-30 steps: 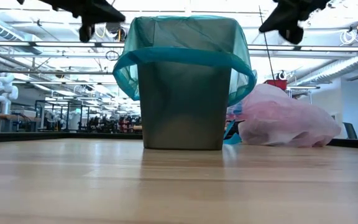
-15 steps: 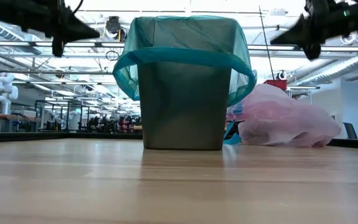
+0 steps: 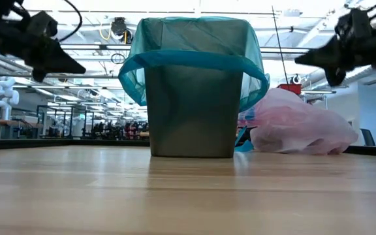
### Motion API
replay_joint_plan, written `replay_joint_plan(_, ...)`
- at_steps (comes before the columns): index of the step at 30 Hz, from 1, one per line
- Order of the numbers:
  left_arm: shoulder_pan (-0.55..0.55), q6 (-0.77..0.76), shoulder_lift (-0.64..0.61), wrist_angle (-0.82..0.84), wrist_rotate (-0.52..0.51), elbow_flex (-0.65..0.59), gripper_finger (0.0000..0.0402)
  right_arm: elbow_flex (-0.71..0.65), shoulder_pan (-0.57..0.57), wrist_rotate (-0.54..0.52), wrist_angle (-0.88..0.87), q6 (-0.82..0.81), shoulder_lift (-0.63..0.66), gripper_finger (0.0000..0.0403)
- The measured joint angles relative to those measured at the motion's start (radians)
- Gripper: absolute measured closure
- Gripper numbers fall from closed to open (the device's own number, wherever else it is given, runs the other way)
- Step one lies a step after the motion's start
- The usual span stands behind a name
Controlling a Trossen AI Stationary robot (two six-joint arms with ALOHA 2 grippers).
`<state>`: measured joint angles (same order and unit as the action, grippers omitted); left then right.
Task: Place trash/remove bag and relplace
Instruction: Return to Home Position
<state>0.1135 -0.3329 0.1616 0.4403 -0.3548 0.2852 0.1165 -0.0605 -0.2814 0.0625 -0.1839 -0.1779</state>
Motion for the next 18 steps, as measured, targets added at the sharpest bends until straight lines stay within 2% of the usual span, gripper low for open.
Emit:
replay_joint_plan(3, -0.013, -0.002, -0.073, -0.077, 0.062, -0.099, 0.0402, -0.097, 0.0, 0.0, 0.037, -0.039, 0.075, 0.0403)
replay_joint_plan(6, -0.026, -0.035, -0.139, -0.09, 0.079, -0.177, 0.0401, -0.102, -0.004, 0.008, -0.008, -0.048, 0.088, 0.0403)
replay_joint_plan(11, -0.034, 0.045, -0.161, -0.089, 0.013, -0.177, 0.0402, -0.102, -0.006, 0.025, -0.017, -0.023, 0.045, 0.0403)
replay_joint_plan(18, -0.034, -0.004, -0.133, -0.049, 0.012, -0.169, 0.0402, -0.102, -0.006, 0.025, -0.015, -0.04, -0.086, 0.0403)
